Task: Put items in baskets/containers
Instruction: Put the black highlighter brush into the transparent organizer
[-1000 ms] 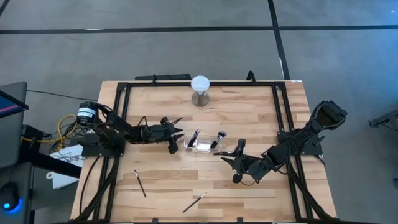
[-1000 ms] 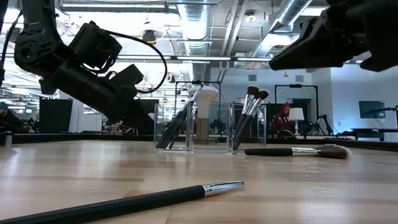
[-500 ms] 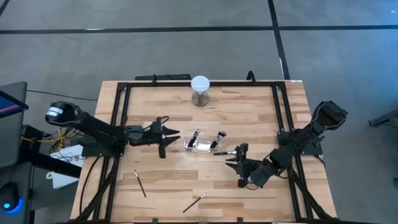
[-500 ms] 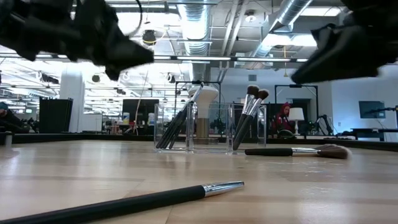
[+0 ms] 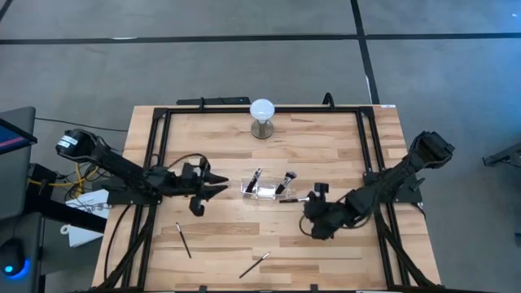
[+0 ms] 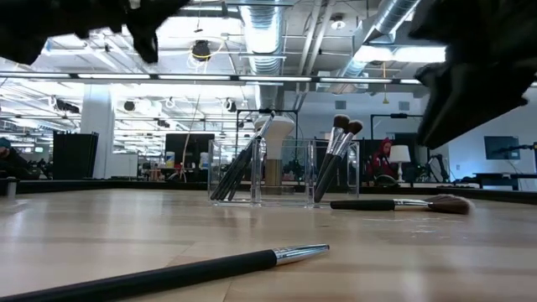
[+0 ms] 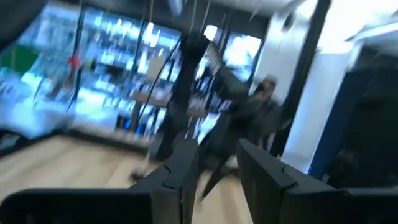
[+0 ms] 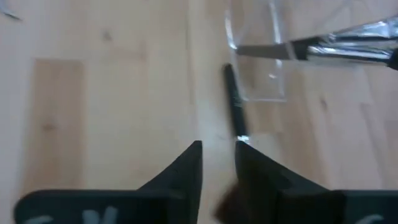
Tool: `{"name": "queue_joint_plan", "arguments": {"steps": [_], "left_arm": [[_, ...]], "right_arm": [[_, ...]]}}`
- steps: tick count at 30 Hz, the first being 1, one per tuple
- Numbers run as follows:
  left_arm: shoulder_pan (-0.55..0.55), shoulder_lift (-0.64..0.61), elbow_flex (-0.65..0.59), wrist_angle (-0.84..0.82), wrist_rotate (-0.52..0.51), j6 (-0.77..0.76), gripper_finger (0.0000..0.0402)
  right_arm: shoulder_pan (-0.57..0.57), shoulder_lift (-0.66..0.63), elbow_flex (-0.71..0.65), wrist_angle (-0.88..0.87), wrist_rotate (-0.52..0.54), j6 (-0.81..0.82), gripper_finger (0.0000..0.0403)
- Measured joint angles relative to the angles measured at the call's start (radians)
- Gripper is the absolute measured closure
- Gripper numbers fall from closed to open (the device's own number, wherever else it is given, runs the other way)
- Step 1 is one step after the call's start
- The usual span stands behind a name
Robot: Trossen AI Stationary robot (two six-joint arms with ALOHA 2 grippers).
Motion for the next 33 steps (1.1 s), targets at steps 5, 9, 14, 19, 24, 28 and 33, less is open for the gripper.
{"name": "queue_joint_plan", "arguments": {"steps": [5, 9, 14, 19, 24, 28, 33], "left_arm": [[0.008, -0.001, 0.027, 0.183, 0.002, 0.178, 0.0293], [0.069, -0.009, 0.109, 0.195, 0.008, 0.215, 0.0293], [0.117, -0.006, 0.173, 0.152, 0.115, 0.214, 0.0293], [0.106, -0.006, 0.169, 0.118, 0.142, 0.203, 0.0293], [0.075, -0.006, 0.169, 0.068, 0.143, 0.200, 0.0293], [0.050, -0.006, 0.169, 0.052, 0.143, 0.200, 0.0293], [0.044, -0.006, 0.169, 0.047, 0.142, 0.200, 0.0293]], "right_arm": [[-0.114, 0.000, -0.005, -0.012, -0.057, -0.099, 0.0264], [-0.210, 0.001, -0.006, -0.013, -0.234, -0.130, 0.0232], [-0.261, 0.002, -0.006, -0.037, -0.269, -0.156, 0.0213], [-0.263, 0.017, -0.006, -0.010, -0.260, -0.156, 0.0209], [-0.259, 0.090, -0.007, -0.004, -0.264, -0.179, 0.0218], [-0.261, 0.170, -0.004, 0.009, -0.280, -0.193, 0.0229], [-0.264, 0.217, 0.002, 0.007, -0.280, -0.201, 0.0242]]}}
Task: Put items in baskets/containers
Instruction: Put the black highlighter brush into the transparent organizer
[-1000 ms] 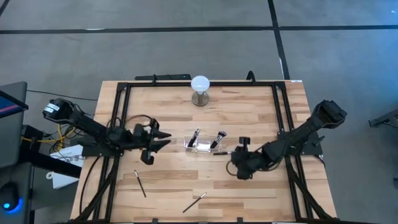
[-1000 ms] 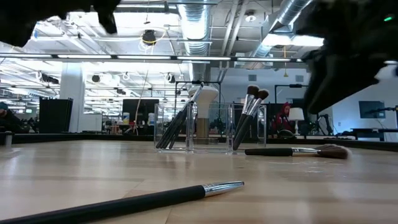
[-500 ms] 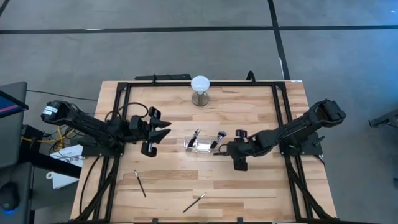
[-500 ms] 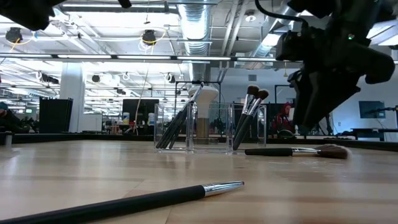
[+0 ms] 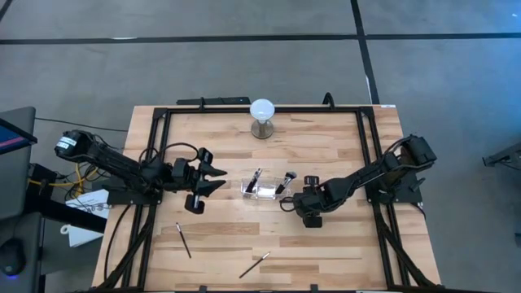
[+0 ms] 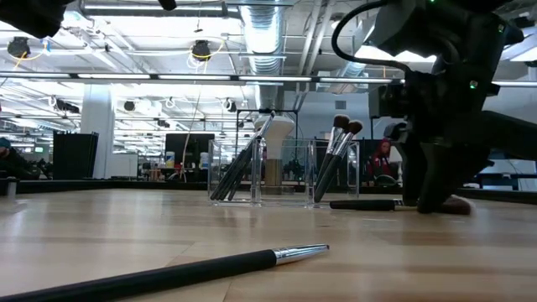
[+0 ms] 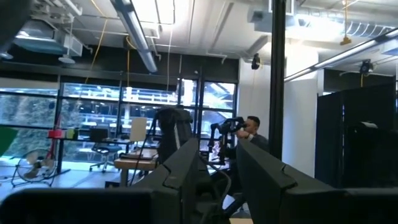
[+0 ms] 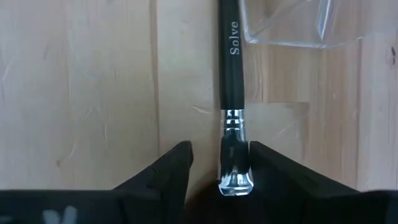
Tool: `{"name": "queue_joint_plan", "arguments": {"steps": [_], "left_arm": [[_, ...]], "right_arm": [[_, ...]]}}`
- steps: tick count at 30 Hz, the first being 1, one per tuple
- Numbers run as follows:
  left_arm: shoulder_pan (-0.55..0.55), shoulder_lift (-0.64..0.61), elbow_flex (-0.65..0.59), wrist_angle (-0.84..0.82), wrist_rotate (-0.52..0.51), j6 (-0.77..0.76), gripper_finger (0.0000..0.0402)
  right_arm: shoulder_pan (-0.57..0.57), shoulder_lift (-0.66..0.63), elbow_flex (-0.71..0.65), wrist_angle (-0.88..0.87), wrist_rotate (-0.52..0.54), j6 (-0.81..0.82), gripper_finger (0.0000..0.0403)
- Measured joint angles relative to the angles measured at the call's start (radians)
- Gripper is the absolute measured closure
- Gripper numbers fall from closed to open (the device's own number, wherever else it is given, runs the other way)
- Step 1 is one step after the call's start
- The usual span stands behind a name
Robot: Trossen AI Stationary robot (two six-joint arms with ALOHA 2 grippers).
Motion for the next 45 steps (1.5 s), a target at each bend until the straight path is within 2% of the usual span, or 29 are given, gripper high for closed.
{"name": "queue_joint_plan", "arguments": {"steps": [7, 18, 26, 30, 40, 45], "left_arm": [[0.003, 0.000, 0.000, -0.002, -0.003, 0.007, 0.0293], [0.003, 0.000, 0.000, -0.016, -0.003, 0.002, 0.0293], [0.003, 0.000, 0.000, -0.024, -0.003, 0.000, 0.0293], [0.003, 0.003, 0.000, -0.063, -0.004, -0.022, 0.0293], [0.008, 0.099, 0.005, -0.067, -0.019, -0.153, 0.0293], [0.006, 0.228, 0.009, -0.076, -0.009, -0.309, 0.0293]], "right_arm": [[0.000, -0.035, -0.007, 0.002, -0.009, 0.001, 0.0272], [0.021, 0.000, -0.003, 0.009, 0.005, -0.033, 0.0359], [0.131, -0.039, -0.010, 0.003, 0.039, -0.025, 0.0330], [0.201, -0.079, -0.001, -0.038, 0.010, -0.025, 0.0335], [0.348, -0.115, 0.131, -0.202, 0.263, -0.044, 0.0343], [0.369, -0.115, 0.201, -0.308, 0.360, -0.078, 0.0343]]}}
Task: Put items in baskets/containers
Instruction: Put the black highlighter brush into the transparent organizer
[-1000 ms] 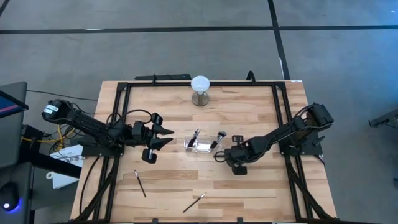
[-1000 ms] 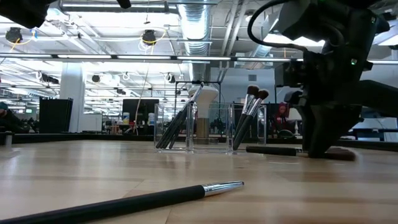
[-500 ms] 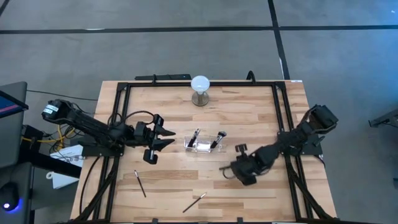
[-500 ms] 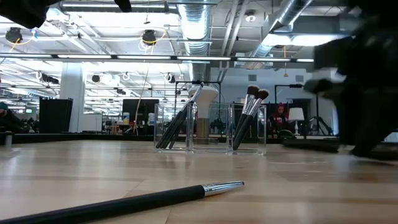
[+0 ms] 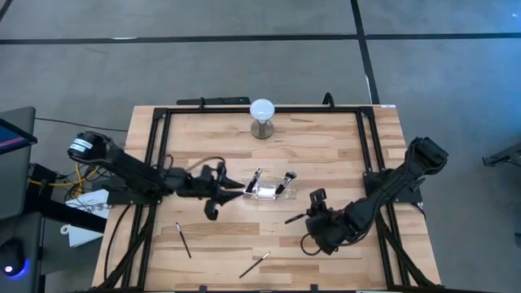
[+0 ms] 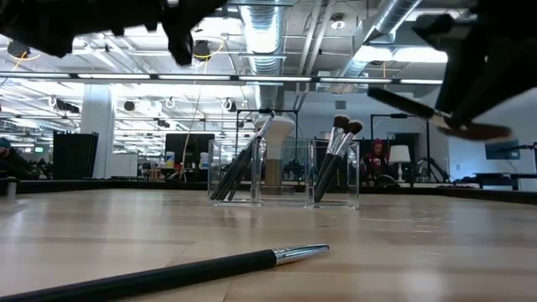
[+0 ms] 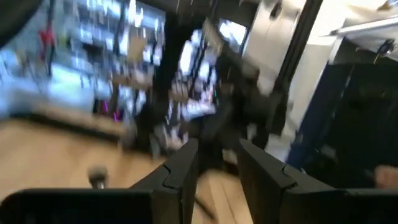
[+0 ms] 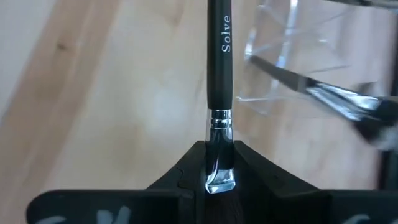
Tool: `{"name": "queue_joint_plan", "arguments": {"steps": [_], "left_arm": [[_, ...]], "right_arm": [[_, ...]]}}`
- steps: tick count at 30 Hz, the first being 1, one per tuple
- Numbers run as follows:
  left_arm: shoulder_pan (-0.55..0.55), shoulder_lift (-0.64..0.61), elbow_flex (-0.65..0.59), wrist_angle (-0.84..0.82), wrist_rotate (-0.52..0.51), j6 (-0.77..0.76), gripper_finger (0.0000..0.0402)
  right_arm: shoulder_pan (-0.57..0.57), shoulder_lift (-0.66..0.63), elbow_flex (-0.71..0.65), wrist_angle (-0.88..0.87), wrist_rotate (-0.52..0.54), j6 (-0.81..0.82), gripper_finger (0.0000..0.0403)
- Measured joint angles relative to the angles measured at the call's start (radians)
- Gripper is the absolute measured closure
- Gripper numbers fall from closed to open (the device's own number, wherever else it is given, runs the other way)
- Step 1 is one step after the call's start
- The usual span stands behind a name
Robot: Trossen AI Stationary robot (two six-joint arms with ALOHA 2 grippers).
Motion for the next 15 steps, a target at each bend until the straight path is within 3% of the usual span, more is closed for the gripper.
{"name": "queue_joint_plan", "arguments": {"steps": [7, 15], "left_arm": [[-0.001, 0.112, 0.036, -0.027, 0.119, -0.149, 0.0281], [0.000, 0.176, 0.221, -0.289, 0.165, -0.261, 0.0224]], "right_arm": [[-0.004, 0.000, 0.085, -0.091, 0.104, -0.091, 0.0343], [0.032, 0.000, 0.111, -0.098, 0.265, -0.269, 0.0343]]}}
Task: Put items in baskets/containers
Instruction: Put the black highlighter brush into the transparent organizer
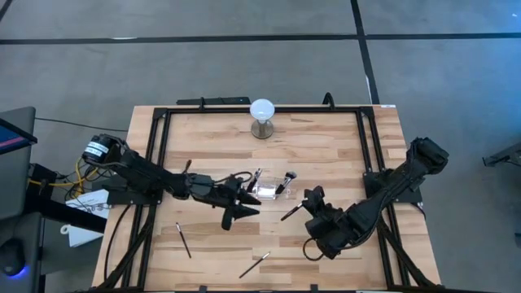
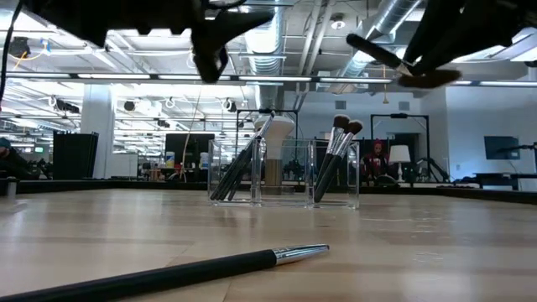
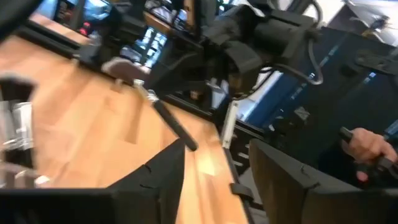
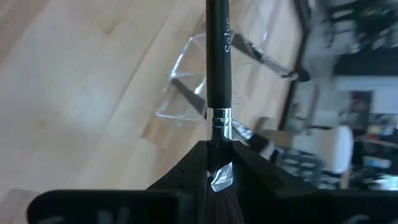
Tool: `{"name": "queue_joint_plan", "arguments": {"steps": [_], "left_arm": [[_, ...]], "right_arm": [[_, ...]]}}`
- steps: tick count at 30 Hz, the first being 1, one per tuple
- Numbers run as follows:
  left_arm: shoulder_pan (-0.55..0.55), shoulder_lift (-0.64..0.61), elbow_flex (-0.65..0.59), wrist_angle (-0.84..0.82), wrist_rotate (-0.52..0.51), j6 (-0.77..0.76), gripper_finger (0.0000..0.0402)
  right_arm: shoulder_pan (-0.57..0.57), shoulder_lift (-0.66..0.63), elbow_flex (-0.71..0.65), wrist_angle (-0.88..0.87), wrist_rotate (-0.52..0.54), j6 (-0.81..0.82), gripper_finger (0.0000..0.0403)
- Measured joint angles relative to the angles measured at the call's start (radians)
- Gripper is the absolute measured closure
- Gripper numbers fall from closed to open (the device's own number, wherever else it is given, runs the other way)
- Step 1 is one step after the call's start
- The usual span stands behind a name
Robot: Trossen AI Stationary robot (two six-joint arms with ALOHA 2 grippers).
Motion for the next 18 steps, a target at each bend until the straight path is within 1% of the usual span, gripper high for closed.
{"name": "queue_joint_plan", "arguments": {"steps": [4, 9, 10, 13, 16, 18], "left_arm": [[0.002, 0.027, 0.053, -0.016, 0.009, -0.010, 0.0202], [0.042, 0.073, 0.108, -0.173, 0.006, -0.137, 0.0184], [0.049, 0.087, 0.113, -0.178, 0.012, -0.167, 0.0182], [0.069, 0.118, 0.149, -0.167, 0.054, -0.239, 0.0176], [0.076, 0.144, 0.191, -0.165, 0.058, -0.273, 0.0174], [0.077, 0.155, 0.216, -0.170, 0.057, -0.293, 0.0174]], "right_arm": [[0.046, 0.000, 0.000, 0.010, 0.104, -0.054, 0.0343], [0.117, 0.000, 0.000, 0.086, 0.261, -0.228, 0.0343], [0.126, 0.000, 0.000, 0.114, 0.285, -0.272, 0.0343], [0.134, 0.000, 0.000, 0.195, 0.324, -0.392, 0.0343], [0.126, 0.000, 0.000, 0.253, 0.337, -0.468, 0.0342], [0.118, 0.000, 0.000, 0.260, 0.340, -0.497, 0.0342]]}}
